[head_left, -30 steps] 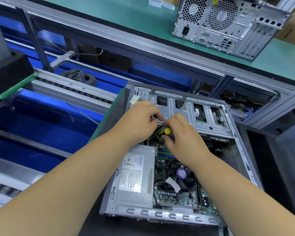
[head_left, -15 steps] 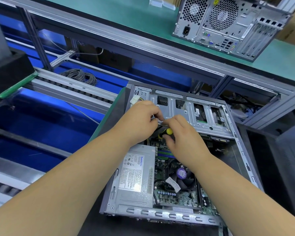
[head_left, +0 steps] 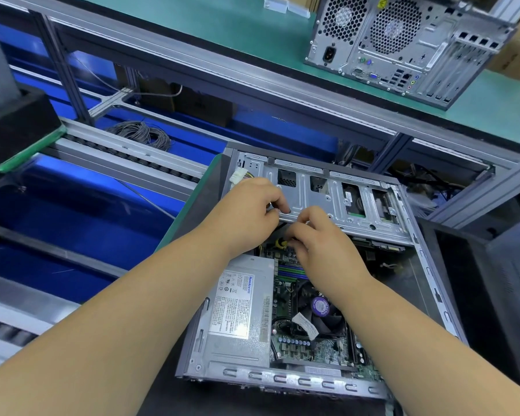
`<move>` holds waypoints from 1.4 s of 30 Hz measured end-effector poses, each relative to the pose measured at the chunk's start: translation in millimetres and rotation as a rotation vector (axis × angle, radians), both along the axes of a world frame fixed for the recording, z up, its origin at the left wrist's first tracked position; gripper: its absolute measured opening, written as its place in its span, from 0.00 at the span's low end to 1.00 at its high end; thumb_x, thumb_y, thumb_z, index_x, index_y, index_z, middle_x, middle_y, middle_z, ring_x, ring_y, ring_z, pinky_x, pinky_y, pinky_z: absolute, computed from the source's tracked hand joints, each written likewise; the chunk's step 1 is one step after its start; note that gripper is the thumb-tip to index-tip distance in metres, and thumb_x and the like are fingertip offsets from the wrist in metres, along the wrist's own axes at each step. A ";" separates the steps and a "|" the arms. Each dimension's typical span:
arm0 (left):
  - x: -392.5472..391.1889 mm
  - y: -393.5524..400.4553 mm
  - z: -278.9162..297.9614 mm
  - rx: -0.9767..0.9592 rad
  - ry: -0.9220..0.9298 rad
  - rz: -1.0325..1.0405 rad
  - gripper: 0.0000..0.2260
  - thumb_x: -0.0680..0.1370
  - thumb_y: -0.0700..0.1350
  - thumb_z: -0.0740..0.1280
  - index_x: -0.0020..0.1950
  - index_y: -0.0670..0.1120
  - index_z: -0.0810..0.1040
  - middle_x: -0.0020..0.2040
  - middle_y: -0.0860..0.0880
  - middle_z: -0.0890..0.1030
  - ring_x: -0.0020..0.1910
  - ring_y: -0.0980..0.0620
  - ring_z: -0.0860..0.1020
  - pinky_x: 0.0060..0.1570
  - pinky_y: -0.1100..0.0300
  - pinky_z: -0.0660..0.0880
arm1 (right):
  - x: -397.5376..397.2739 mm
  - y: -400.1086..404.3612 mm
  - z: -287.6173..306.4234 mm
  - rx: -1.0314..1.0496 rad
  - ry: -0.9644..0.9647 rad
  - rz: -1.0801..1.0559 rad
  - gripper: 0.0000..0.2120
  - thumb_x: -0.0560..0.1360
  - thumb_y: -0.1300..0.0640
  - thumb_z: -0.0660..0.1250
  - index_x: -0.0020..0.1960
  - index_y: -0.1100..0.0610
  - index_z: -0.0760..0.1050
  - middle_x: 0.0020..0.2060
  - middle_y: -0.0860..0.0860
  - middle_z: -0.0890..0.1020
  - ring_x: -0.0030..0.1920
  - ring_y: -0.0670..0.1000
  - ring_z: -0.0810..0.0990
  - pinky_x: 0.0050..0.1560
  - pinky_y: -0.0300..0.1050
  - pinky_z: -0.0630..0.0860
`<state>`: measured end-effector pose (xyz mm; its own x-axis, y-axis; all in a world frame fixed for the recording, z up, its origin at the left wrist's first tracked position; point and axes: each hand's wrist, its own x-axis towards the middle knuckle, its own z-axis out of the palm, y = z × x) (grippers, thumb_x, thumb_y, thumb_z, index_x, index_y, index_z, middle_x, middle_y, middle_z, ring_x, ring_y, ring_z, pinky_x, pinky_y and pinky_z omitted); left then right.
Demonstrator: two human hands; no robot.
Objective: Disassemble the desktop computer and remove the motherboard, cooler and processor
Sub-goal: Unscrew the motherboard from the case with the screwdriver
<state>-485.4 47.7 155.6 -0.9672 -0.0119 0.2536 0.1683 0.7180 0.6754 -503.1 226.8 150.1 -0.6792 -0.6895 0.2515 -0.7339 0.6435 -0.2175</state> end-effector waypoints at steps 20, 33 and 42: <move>-2.2 -1.7 -5.1 0.010 0.023 -0.014 0.12 0.76 0.37 0.64 0.48 0.53 0.82 0.46 0.58 0.74 0.50 0.58 0.70 0.49 0.64 0.67 | 1.7 7.1 5.2 -0.058 0.020 -0.018 0.02 0.75 0.65 0.70 0.47 0.62 0.81 0.47 0.56 0.75 0.36 0.60 0.75 0.30 0.53 0.73; 9.8 0.6 4.7 0.031 0.002 -0.048 0.11 0.77 0.38 0.65 0.52 0.53 0.81 0.47 0.58 0.76 0.47 0.55 0.74 0.49 0.61 0.72 | 16.6 49.0 52.1 -0.317 0.028 -0.063 0.05 0.74 0.63 0.72 0.47 0.55 0.81 0.46 0.46 0.71 0.43 0.45 0.74 0.44 0.39 0.73; 24.3 42.6 24.5 -0.277 -0.194 -0.036 0.15 0.72 0.58 0.73 0.57 0.58 0.77 0.42 0.61 0.79 0.40 0.65 0.74 0.47 0.59 0.76 | 32.3 109.7 85.3 -0.609 -0.012 -0.096 0.10 0.73 0.63 0.72 0.45 0.47 0.80 0.47 0.40 0.73 0.50 0.44 0.76 0.49 0.30 0.71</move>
<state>-461.0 90.3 180.1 -0.9963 0.0664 0.0539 0.0841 0.8745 0.4776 -470.8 336.5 235.4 -0.7364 -0.3600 0.5728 -0.6739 0.4645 -0.5745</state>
